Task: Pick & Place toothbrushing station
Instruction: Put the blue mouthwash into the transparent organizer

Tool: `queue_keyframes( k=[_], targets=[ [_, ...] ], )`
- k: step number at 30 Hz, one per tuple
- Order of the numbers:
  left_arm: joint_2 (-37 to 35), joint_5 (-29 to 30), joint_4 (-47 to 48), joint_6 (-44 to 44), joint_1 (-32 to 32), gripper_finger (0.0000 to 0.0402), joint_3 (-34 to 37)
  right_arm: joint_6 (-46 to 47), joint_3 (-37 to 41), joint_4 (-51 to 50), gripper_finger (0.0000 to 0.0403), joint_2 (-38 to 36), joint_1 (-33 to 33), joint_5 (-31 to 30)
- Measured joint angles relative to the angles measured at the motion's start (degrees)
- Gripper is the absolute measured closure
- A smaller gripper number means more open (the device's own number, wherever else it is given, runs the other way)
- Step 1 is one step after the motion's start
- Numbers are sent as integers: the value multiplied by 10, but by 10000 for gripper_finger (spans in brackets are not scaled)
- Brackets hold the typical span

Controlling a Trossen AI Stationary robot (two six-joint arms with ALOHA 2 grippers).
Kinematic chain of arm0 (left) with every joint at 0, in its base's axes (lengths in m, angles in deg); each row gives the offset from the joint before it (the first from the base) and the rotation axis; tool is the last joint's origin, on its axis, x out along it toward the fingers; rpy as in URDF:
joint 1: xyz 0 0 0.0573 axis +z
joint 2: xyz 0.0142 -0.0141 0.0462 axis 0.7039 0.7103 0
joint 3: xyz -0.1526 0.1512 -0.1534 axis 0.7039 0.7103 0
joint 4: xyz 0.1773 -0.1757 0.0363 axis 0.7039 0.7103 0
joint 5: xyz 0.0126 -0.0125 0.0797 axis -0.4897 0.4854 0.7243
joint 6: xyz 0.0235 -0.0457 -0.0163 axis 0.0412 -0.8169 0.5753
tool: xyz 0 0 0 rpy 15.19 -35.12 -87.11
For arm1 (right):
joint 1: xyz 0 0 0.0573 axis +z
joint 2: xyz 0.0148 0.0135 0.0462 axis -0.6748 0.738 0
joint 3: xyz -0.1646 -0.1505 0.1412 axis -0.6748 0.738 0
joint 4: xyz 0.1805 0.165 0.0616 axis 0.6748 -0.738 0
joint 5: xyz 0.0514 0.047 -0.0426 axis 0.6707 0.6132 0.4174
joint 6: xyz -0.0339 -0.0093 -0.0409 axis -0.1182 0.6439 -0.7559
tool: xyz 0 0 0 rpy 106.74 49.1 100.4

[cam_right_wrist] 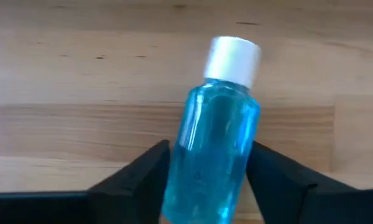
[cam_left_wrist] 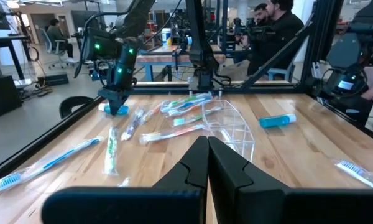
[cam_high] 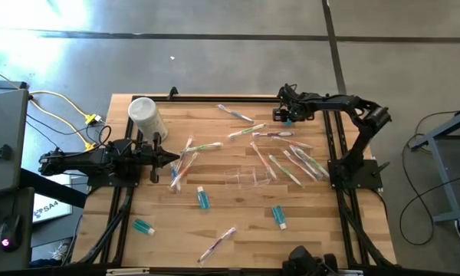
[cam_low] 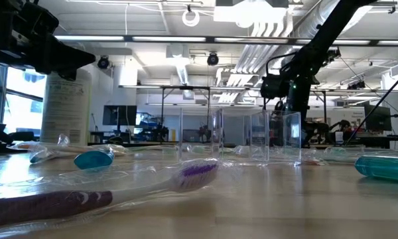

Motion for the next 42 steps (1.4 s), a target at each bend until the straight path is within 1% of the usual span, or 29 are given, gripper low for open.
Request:
queue_keyframes(
  k=[5, 6, 8, 12, 15, 18, 21, 24, 27, 31, 35, 39, 42],
  targets=[
    [0, 0, 0, -2, 0, 402, 0, -33, 0, 5, 324, 1, 0, -8],
    [0, 0, 0, -8, 0, 402, 0, -41, 0, 6, 333, 2, 0, -10],
    [0, 0, 0, -15, 0, 402, 0, -56, 0, 3, 333, 2, 2, -12],
    [0, 1, -4, -25, 0, 402, 0, -96, 1, -15, 333, -15, 16, -37],
    [0, 2, -29, -25, 0, 402, 0, -113, 8, -67, 333, -52, 40, -68],
    [0, -15, -73, -25, 0, 402, 0, -120, 3, -92, 333, -118, 75, -104],
    [1, -51, -111, -25, 0, 402, 0, -124, 5, -132, 333, -187, 128, -123],
    [8, -83, -135, -25, 0, 401, 0, -133, 2, -135, 333, -263, 202, -125],
    [25, -77, -166, -21, 0, 394, 0, -136, 3, -130, 333, -326, 296, -127],
    [62, -69, -253, -12, 0, 363, -4, -148, 3, -79, 333, -367, 430, -150],
    [120, -70, -257, -20, 0, 307, -36, -174, 3, -26, 333, -366, 537, -185],
    [208, -70, -283, -25, 0, 235, -83, -212, 3, 29, 333, -337, 606, -214],
    [307, -74, -339, -19, -1, 188, -113, -244, 2, 77, 333, -310, 633, -215]
  ],
)
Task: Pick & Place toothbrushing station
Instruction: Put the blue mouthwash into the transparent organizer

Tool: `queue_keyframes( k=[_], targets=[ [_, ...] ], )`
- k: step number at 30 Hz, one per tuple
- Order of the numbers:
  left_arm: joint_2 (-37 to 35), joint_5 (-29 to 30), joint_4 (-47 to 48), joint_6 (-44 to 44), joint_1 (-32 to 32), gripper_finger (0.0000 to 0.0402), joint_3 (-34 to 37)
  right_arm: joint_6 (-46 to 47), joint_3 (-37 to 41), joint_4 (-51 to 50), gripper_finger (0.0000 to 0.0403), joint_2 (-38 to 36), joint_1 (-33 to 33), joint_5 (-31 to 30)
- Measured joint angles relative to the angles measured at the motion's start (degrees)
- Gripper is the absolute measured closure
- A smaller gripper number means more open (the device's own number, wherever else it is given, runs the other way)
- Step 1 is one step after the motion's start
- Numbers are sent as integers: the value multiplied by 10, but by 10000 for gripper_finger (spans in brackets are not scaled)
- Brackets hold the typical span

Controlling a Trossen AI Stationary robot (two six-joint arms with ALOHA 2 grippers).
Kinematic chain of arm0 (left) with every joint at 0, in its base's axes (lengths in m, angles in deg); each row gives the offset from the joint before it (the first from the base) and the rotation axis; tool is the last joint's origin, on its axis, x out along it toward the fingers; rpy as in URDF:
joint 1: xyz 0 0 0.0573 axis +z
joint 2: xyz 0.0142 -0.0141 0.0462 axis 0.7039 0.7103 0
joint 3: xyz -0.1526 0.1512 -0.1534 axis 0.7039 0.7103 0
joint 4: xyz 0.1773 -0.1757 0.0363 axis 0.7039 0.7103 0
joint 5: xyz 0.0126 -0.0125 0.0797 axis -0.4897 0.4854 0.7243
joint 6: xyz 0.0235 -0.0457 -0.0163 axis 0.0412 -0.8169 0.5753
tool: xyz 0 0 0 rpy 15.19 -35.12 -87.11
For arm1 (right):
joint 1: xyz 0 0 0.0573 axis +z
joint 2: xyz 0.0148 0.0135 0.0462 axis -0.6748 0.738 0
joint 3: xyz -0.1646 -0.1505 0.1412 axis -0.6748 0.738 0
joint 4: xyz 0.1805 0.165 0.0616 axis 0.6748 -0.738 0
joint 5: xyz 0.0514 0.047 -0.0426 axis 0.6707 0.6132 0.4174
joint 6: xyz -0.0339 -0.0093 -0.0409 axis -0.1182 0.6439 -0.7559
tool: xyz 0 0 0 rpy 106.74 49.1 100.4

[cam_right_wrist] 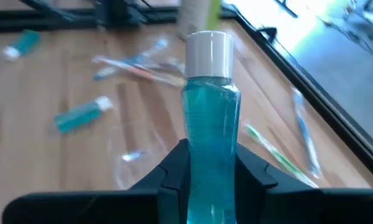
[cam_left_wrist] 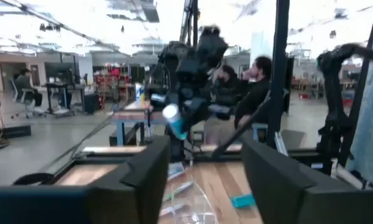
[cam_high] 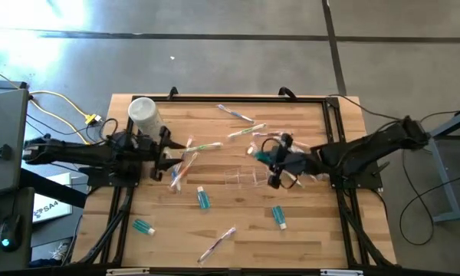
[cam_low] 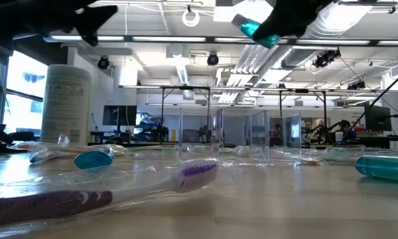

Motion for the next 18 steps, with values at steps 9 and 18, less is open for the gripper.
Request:
queue_keyframes(
  k=[9, 18],
  targets=[
    [296, -24, -71, -7, 0, 149, -169, -70, 0, 93, 333, 53, 19, 0],
    [468, -123, -66, 14, 0, 148, -317, -84, 0, 133, 333, 62, 31, -1]
  ],
)
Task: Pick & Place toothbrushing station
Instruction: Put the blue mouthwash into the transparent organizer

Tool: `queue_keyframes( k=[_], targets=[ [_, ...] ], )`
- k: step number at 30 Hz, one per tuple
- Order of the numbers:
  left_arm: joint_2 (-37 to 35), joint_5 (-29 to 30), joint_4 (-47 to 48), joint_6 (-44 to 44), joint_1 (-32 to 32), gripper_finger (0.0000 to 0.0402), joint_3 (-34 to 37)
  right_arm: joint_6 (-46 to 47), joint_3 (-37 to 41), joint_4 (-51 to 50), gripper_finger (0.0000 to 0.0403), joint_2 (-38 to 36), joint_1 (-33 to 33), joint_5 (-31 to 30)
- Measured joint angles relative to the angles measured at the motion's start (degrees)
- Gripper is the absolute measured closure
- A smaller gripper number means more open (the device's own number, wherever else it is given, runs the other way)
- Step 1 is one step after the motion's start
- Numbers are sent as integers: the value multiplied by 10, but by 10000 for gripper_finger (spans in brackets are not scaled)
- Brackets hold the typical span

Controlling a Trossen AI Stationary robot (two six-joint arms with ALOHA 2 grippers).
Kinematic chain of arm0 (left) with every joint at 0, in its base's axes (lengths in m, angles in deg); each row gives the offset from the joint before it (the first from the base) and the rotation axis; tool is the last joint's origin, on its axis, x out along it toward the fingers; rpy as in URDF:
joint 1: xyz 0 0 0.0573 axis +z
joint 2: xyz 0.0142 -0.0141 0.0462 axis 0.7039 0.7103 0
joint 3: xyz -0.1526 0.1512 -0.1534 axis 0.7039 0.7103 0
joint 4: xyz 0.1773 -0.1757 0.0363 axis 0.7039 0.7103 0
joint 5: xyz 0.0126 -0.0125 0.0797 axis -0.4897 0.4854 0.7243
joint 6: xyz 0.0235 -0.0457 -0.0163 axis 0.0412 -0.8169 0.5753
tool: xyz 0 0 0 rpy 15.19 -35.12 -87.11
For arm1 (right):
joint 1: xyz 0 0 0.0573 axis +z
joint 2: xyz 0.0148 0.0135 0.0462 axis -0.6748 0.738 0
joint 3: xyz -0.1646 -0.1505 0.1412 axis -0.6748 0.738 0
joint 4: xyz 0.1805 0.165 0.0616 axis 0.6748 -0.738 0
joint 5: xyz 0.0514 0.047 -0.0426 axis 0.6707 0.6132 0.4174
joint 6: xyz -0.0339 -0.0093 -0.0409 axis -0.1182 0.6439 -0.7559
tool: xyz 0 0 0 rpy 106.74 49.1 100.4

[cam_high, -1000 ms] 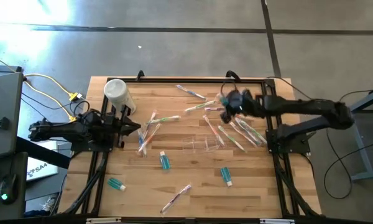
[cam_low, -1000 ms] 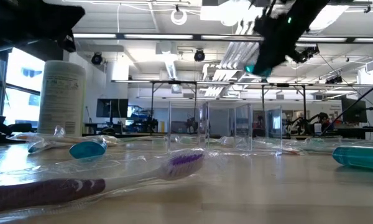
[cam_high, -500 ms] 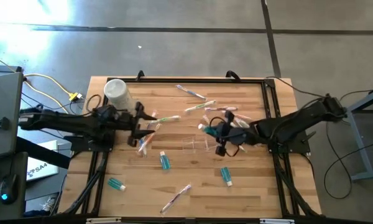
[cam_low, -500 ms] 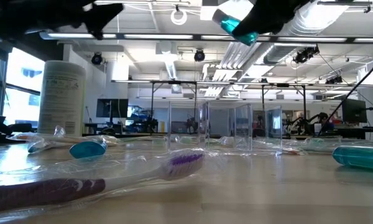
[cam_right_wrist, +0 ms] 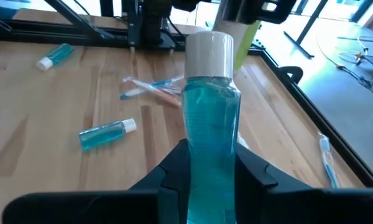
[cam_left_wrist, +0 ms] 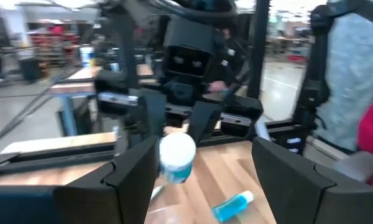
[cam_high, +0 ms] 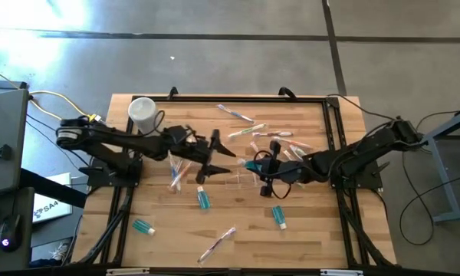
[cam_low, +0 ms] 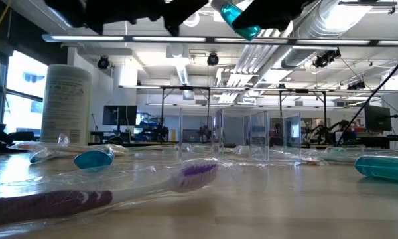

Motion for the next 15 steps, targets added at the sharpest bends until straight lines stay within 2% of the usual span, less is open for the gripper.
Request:
queue_keyframes(
  k=[4, 8, 15],
  targets=[
    [17, 4, 6, 15, 0, 148, -22, 1, 0, 2, 333, 0, 12, 0],
    [18, 37, 14, 30, 1, 148, -25, 1, 0, 10, 333, 0, 15, 1],
    [18, 49, 26, 39, 1, 148, -26, -17, 0, 41, 333, 0, 13, -2]
  ],
)
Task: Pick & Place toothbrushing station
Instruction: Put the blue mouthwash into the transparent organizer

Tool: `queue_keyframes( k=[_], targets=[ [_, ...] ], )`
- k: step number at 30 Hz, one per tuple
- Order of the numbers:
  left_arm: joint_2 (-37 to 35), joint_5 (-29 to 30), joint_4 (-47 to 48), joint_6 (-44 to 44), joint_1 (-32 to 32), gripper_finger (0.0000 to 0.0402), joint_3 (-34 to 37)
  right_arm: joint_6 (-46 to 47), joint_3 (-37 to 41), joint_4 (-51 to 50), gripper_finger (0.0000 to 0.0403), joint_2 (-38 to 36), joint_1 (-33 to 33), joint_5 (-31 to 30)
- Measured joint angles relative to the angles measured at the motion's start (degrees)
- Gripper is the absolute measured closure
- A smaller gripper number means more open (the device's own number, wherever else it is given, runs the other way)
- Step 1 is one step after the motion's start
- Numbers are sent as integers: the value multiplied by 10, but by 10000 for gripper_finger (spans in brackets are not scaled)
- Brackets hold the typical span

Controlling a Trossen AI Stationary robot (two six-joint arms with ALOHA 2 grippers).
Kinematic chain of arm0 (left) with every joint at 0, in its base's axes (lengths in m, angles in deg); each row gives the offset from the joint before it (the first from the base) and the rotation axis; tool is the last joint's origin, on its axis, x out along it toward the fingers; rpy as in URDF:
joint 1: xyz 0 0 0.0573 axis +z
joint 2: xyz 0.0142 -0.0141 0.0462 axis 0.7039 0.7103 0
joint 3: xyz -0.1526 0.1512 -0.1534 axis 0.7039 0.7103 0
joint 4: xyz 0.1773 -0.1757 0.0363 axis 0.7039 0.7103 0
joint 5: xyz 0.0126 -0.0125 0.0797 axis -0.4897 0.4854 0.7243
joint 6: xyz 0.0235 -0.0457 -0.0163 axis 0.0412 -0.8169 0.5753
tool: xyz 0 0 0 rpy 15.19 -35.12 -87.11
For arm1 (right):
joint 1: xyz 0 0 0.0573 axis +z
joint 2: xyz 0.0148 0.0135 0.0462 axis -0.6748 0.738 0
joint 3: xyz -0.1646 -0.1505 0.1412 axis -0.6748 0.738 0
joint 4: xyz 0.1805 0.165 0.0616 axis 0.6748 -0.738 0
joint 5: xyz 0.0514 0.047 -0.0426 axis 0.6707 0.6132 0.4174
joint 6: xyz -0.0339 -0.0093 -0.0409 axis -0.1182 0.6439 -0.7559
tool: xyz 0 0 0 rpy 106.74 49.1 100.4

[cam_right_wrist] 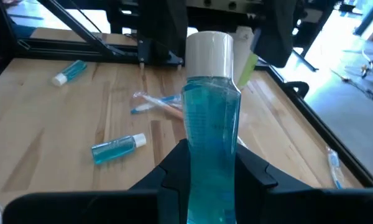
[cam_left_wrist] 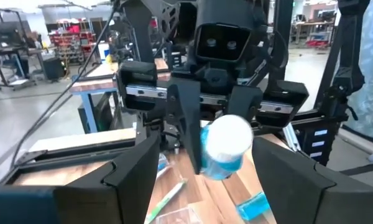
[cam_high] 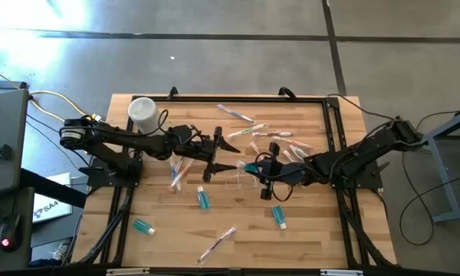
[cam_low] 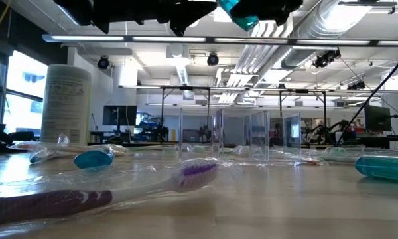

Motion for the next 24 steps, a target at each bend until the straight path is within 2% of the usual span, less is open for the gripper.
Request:
queue_keyframes(
  k=[10, 21, 24],
  targets=[
    [47, 0, -15, -10, -1, 148, -23, -1, 0, 14, 333, 0, -26, 18],
    [46, -27, -30, -2, -6, 150, -30, 28, 0, 5, 333, 0, -25, 18],
    [46, -27, -28, 0, -5, 166, -30, 32, 0, 5, 333, 0, -25, 18]
  ],
)
